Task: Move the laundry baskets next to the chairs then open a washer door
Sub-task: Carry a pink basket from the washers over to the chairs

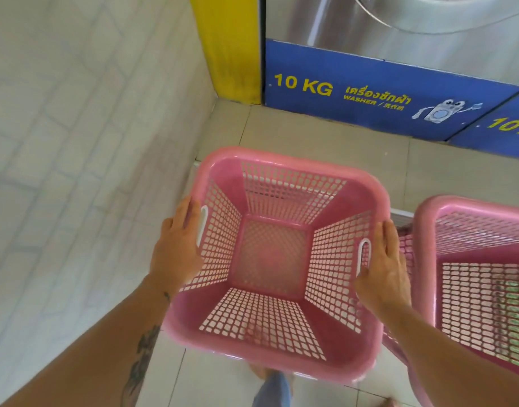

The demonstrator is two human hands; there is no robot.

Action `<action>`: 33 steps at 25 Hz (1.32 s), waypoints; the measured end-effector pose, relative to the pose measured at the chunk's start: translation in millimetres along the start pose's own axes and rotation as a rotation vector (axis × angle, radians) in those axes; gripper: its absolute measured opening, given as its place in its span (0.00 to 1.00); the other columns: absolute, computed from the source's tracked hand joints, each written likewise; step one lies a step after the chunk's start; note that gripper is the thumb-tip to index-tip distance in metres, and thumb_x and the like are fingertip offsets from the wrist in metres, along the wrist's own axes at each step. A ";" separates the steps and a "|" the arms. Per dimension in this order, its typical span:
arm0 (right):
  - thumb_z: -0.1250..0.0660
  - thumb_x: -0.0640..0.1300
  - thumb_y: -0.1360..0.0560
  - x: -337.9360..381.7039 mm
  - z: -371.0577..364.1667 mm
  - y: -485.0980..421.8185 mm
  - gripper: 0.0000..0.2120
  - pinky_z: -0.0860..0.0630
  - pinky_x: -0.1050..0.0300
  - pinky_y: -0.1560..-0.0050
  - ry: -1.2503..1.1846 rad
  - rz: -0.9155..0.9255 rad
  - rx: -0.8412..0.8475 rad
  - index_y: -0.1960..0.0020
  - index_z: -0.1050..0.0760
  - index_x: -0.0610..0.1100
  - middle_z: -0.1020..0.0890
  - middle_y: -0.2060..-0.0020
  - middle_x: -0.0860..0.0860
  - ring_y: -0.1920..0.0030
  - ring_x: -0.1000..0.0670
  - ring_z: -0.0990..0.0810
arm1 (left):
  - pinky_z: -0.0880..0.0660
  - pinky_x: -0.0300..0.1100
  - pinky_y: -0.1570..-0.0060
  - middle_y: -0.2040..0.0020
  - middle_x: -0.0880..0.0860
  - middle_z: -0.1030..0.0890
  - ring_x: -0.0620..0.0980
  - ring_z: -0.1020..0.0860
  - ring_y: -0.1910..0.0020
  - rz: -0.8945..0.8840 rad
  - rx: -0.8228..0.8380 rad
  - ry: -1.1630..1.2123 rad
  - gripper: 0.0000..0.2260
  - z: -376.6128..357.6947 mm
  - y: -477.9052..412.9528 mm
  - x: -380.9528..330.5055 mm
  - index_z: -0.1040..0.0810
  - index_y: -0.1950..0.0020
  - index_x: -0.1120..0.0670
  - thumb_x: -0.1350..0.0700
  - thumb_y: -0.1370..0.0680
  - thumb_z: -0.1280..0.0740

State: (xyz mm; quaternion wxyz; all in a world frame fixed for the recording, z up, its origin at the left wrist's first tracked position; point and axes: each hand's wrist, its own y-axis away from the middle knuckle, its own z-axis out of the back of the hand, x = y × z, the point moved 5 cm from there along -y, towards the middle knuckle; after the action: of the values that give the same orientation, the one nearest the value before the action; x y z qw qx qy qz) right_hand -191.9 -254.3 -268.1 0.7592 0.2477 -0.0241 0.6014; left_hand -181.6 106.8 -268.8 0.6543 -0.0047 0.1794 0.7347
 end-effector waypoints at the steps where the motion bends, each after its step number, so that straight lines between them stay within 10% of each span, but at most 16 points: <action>1: 0.37 0.28 0.34 1.5 2.3 -3.4 0.50 0.34 0.43 0.31 0.018 0.008 -0.007 0.21 0.61 0.50 0.56 0.21 0.53 0.26 0.39 0.40 | 0.21 0.55 0.52 0.21 0.51 0.48 0.61 0.33 0.38 0.017 -0.005 -0.020 0.43 2.8 1.1 1.1 0.50 0.23 0.50 0.65 0.31 0.31; 14: 0.37 0.33 0.38 86.9 156.8 41.5 0.47 0.30 0.45 0.39 0.043 0.429 0.103 0.22 0.52 0.44 0.42 0.24 0.47 0.38 0.34 0.28 | 0.24 0.49 0.61 0.30 0.49 0.36 0.57 0.23 0.56 0.404 -0.128 -0.116 0.34 185.8 191.8 -35.6 0.38 0.29 0.51 0.57 0.32 0.30; 26: 0.36 0.28 0.37 76.8 327.6 227.7 0.47 0.27 0.52 0.42 -0.051 1.062 0.224 0.23 0.44 0.50 0.35 0.28 0.51 0.33 0.43 0.29 | 0.26 0.48 0.40 0.31 0.51 0.29 0.55 0.26 0.38 0.814 -0.642 0.338 0.32 252.3 549.0 -218.3 0.33 0.27 0.51 0.60 0.32 0.34; 33: 0.34 0.32 0.35 49.4 350.6 336.9 0.36 0.28 0.52 0.44 0.156 1.260 0.208 0.28 0.38 0.40 0.33 0.32 0.47 0.37 0.42 0.28 | 0.31 0.42 0.56 0.51 0.48 0.23 0.50 0.25 0.56 0.961 -0.856 0.461 0.26 237.3 691.5 -279.7 0.24 0.35 0.54 0.70 0.32 0.35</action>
State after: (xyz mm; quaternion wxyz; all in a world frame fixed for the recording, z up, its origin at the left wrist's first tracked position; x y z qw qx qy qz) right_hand -398.3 -300.0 172.6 0.2317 0.2137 -0.0512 0.9477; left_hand -753.2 -152.6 198.8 0.1409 -0.3392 -0.0102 0.9300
